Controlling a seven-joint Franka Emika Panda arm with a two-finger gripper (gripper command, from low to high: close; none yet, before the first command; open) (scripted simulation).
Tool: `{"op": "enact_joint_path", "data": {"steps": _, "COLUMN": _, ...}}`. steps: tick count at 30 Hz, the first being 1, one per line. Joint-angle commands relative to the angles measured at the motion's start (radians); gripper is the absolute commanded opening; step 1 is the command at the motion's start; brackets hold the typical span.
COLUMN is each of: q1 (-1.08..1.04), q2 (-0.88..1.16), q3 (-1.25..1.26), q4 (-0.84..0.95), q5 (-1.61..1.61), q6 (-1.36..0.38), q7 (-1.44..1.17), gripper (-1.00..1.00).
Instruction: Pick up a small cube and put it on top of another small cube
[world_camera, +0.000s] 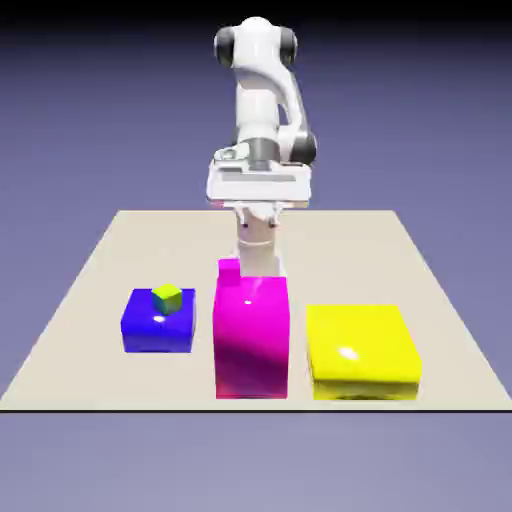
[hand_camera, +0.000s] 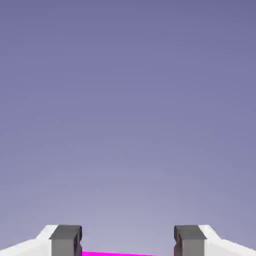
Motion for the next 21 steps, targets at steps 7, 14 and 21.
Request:
{"op": "enact_joint_path", "data": {"steps": 7, "q1": -0.014, "q2": -0.110, "q3": 0.254, "q4": -0.005, "q5": 0.300, "q6": -0.069, "q7": -0.071, "gripper": 0.00}}
{"op": "enact_joint_path", "data": {"steps": 14, "q1": -0.028, "q2": -0.219, "q3": 0.507, "q4": -0.011, "q5": 0.600, "q6": -0.138, "q7": -0.141, "gripper": 0.00}}
{"op": "enact_joint_path", "data": {"steps": 21, "q1": -0.042, "q2": -0.329, "q3": 0.761, "q4": -0.016, "q5": 0.900, "q6": -0.206, "q7": -0.212, "gripper": 0.00}}
